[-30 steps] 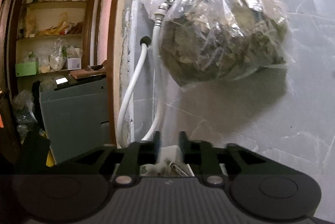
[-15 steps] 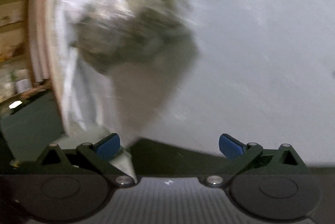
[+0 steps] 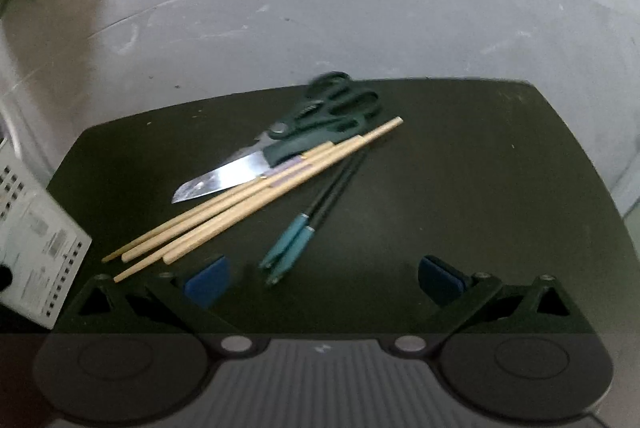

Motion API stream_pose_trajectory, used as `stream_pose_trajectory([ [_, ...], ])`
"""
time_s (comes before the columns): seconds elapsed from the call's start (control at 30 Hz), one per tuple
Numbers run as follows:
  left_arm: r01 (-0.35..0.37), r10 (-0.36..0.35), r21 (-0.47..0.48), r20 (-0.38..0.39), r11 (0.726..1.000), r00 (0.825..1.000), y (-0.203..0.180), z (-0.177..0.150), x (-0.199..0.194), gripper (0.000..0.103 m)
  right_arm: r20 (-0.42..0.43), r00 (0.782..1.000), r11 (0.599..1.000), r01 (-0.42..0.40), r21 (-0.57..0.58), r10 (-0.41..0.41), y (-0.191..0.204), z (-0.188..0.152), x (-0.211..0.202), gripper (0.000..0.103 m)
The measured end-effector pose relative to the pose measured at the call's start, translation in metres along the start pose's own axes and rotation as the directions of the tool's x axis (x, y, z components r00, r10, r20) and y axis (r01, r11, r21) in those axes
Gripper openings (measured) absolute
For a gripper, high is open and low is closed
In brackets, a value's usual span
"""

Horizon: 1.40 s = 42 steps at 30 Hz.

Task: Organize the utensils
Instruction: 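Move the right tool back down to the green-handled scissors, then grasp the green-handled scissors by the handles with the right tool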

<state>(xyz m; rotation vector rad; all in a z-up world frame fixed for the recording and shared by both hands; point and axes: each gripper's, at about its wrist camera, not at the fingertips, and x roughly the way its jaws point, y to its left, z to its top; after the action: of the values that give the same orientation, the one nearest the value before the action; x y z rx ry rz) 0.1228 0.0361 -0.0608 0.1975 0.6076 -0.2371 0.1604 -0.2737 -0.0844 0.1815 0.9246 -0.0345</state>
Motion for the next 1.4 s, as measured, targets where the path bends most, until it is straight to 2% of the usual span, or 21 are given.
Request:
stream_pose_trajectory([
  [0.67, -0.019, 0.019, -0.006, -0.013, 1.000, 1.000, -0.003, 0.001, 0.002, 0.079, -0.001, 0.999, 0.997, -0.051, -0.057, 0.051, 0.012, 0.023, 0.030, 0.103],
  [0.87, -0.021, 0.021, -0.008, -0.019, 1.000, 1.000, -0.003, 0.003, 0.003, 0.079, 0.060, 0.994, 0.994, -0.086, -0.072, 0.090, 0.014, 0.059, 0.039, 0.103],
  [1.03, -0.022, 0.022, -0.011, -0.020, 1.000, 1.000, -0.003, 0.004, 0.004, 0.079, 0.102, 0.986, 0.991, -0.136, 0.013, 0.134, 0.007, 0.108, 0.061, 0.103],
  [1.13, -0.023, 0.023, -0.011, -0.022, 1.000, 0.999, -0.003, 0.004, 0.004, 0.079, 0.053, 0.993, 0.988, -0.114, 0.106, 0.109, 0.000, 0.134, 0.086, 0.103],
  [1.23, -0.025, 0.025, -0.013, -0.024, 1.000, 0.999, -0.004, 0.005, 0.005, 0.079, 0.002, 0.992, 0.968, -0.122, 0.219, 0.125, -0.011, 0.151, 0.108, 0.102],
  [1.3, -0.026, 0.026, -0.014, -0.024, 1.000, 0.999, -0.004, 0.005, 0.005, 0.079, -0.015, 0.992, 0.956, -0.120, 0.268, 0.129, -0.016, 0.159, 0.119, 0.097],
  [1.4, -0.028, 0.027, -0.016, -0.024, 0.999, 0.999, -0.004, 0.005, 0.006, 0.079, -0.039, 0.996, 0.951, -0.066, 0.301, 0.081, -0.021, 0.161, 0.128, 0.091],
])
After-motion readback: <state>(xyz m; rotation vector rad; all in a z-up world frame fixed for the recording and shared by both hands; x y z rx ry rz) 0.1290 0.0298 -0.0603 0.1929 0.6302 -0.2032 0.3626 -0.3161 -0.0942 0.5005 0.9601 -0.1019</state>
